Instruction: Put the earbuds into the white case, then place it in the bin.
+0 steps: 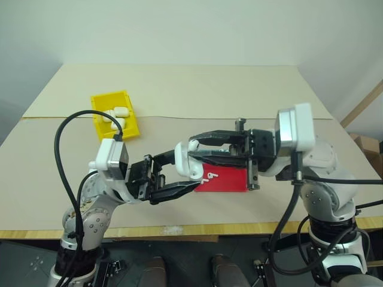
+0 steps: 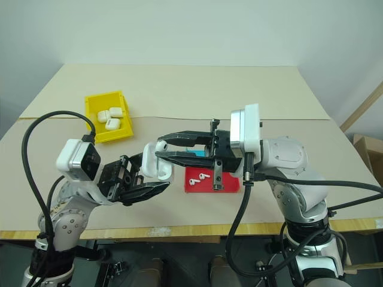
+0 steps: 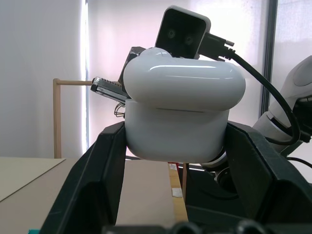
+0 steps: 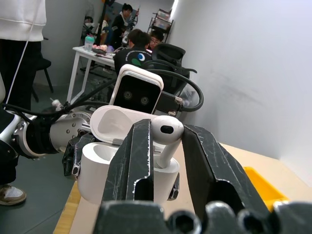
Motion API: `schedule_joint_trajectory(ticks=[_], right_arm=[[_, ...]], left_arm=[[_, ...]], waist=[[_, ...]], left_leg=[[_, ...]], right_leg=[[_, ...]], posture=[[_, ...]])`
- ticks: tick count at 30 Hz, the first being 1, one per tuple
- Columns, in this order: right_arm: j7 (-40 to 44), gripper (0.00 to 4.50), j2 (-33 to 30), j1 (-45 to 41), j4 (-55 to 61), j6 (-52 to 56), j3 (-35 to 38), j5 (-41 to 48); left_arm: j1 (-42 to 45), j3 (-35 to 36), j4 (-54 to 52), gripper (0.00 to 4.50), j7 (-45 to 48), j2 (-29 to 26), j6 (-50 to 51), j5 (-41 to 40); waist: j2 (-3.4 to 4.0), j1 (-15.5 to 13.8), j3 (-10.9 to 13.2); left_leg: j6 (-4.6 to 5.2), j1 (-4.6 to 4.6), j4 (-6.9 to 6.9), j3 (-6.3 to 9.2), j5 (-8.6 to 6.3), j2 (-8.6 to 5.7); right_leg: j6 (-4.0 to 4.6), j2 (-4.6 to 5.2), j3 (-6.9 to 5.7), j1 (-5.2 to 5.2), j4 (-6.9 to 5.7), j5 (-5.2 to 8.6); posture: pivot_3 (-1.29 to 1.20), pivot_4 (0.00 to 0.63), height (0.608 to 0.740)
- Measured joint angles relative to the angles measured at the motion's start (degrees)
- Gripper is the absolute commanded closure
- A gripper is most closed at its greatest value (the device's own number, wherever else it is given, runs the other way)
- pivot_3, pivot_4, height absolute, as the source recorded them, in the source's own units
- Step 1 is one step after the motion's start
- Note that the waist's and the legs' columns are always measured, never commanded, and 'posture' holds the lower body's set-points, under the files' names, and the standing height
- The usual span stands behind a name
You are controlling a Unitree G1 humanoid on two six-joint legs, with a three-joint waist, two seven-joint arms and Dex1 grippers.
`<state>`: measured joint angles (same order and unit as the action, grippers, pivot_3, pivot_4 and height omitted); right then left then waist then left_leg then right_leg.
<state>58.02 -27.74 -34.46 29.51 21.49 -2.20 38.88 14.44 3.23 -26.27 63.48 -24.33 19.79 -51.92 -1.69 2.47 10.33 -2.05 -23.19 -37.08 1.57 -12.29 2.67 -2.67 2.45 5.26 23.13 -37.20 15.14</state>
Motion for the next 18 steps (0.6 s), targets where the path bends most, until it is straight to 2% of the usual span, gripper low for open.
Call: schedule_joint_trajectory(ticks=[5, 8, 11, 18], right_arm=[[0.17, 3.55, -0.26, 0.01, 0.0, -0.43, -0.48, -0.13], [0.4, 2.91, -0.92, 0.01, -0.03, -0.72, -0.73, -0.4], [0.23, 2.01, -0.98, 0.0, -0.31, -1.31, -0.55, -1.09], [0.14, 2.01, -1.02, -0.01, -0.39, -2.52, -0.51, -1.67]], left_arm=[[-0.01, 0.01, 0.07, 1.71, 0.14, 0.15, 0.0, 0.17], [-0.02, -0.04, 0.07, 1.71, 0.29, 0.35, -0.01, 0.25], [-0.2, -0.17, 0.11, 1.71, 0.85, 0.36, 0.0, 0.28], [-0.3, -0.17, 0.22, 1.71, 1.0, 0.87, 0.0, 0.36]], waist=[[0.0, -0.01, 0.0], [0.0, -0.01, 0.0], [0.0, 0.0, 0.0], [0.0, -0.02, 0.0]], left_leg=[[0.0, 0.0, 0.0, 0.0, 0.0, 0.0], [0.0, 0.0, 0.0, 0.0, 0.0, 0.0], [0.0, 0.01, 0.0, 0.0, 0.0, 0.0], [0.0, 0.0, 0.0, 0.0, 0.0, 0.0]], right_leg=[[0.0, 0.0, 0.0, 0.0, 0.0, 0.0], [0.0, 0.0, 0.0, 0.0, 0.0, 0.0], [0.0, 0.0, 0.0, 0.0, 0.0, 0.0], [0.0, 0.0, 0.0, 0.0, 0.0, 0.0]], posture=[[0.0, 0.15, 0.74], [0.0, 0.15, 0.74], [0.0, 0.15, 0.74], [0.0, 0.15, 0.74]])
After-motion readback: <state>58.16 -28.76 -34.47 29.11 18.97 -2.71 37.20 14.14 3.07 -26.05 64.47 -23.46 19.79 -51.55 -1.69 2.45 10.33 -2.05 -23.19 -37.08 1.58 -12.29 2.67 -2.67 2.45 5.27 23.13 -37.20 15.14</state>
